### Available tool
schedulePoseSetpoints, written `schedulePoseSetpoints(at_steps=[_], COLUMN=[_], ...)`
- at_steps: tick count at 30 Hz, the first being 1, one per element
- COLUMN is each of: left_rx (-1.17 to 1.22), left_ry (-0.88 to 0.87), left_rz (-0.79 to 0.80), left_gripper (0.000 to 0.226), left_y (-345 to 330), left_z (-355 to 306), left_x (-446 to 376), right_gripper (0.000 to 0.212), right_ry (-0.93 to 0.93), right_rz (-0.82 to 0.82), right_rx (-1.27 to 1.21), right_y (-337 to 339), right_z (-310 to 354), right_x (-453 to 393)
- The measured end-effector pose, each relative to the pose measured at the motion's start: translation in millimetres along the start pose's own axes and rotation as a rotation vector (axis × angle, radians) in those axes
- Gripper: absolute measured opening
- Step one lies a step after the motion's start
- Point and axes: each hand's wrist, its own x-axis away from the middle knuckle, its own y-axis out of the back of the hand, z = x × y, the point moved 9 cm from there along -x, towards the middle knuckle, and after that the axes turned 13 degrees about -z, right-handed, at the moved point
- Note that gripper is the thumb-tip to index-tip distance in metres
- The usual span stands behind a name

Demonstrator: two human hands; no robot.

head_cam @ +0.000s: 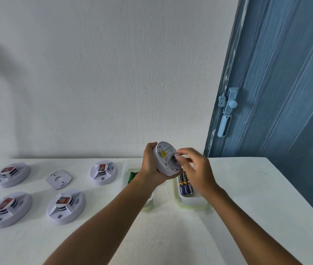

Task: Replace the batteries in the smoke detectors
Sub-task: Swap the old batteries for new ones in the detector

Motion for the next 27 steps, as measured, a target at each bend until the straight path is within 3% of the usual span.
schedulePoseSetpoints(at_steps=[3,5,9,13,17,20,22,23,25,27], left_rx=[-0.034,-0.022,0.005,0.005,-0.011,-0.001,0.014,0.026,0.067,0.117], left_ry=[-0.044,-0.051,-0.037,-0.035,-0.057,-0.074,-0.098,-0.114,-0.153,-0.185], left_rz=[-0.047,-0.074,-0.087,-0.106,-0.126,-0.108,-0.095,-0.085,-0.077,-0.084], left_gripper=[0.044,0.041,0.036,0.038,0.042,0.042,0.040,0.039,0.039,0.038], left_y=[7.9,14.9,25.1,34.2,45.9,50.9,55.5,57.4,65.8,78.7], left_z=[-4.0,-5.4,-5.2,-7.0,-13.9,-21.3,-29.0,-33.7,-46.6,-61.5], left_x=[-1.5,-3.3,-3.3,-3.8,-5.0,-2.8,-0.3,1.5,5.3,7.6], right_gripper=[0.010,0.007,0.011,0.026,0.013,0.030,0.018,0.008,0.011,0.012], right_ry=[-0.246,-0.379,-0.453,-0.451,-0.514,-0.554,-0.524,-0.479,-0.362,-0.282], right_rz=[-0.024,0.127,0.485,0.676,0.748,0.720,0.661,0.598,0.466,0.478], right_rx=[0.100,0.331,0.835,1.005,1.018,1.014,0.951,0.891,0.715,0.487], right_y=[9.3,4.8,-10.7,-23.9,-25.6,-21.6,-27.6,-32.2,-47.4,-73.1], right_z=[-25.6,-56.0,-90.6,-91.4,-95.9,-92.4,-85.5,-80.0,-58.9,-28.7], right_x=[-16.7,-15.6,3.5,20.1,27.0,19.3,11.0,4.8,-4.3,-1.5])
